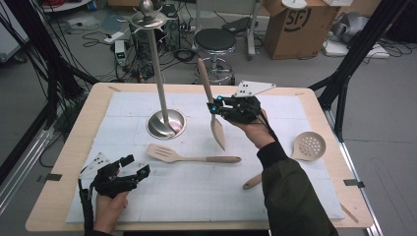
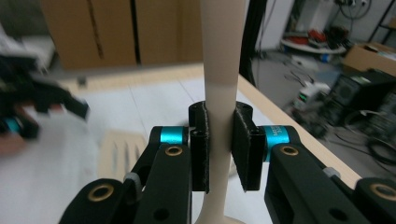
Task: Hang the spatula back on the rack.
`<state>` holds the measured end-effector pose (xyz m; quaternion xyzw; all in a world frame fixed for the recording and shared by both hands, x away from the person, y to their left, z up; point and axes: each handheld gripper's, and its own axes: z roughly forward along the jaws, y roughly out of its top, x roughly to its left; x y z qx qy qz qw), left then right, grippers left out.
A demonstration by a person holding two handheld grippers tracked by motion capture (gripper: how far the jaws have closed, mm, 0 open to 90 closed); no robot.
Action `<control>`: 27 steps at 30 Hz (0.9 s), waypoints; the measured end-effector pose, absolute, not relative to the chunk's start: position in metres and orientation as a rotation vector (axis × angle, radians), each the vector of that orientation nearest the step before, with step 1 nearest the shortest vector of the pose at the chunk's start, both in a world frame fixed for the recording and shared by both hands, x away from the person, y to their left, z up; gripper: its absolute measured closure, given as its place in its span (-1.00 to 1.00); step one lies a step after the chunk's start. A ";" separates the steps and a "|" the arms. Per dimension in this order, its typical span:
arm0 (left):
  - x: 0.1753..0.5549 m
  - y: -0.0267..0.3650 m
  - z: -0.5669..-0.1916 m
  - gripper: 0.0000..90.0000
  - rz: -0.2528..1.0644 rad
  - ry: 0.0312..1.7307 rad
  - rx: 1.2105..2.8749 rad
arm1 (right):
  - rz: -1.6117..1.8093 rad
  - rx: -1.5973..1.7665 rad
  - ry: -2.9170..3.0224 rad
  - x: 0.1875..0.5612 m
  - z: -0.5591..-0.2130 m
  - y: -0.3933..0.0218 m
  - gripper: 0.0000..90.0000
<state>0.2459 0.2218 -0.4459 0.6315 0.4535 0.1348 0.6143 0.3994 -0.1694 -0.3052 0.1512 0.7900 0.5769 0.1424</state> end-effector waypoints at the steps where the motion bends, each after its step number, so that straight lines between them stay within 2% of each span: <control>1: 0.246 0.222 -0.446 -0.77 0.311 1.045 1.455 | 1.708 0.449 2.265 0.400 -0.304 -0.168 0.75; 27: 0.244 0.225 -0.445 -0.77 0.306 1.046 1.438 | 2.229 0.589 2.007 0.420 -0.301 -0.135 0.75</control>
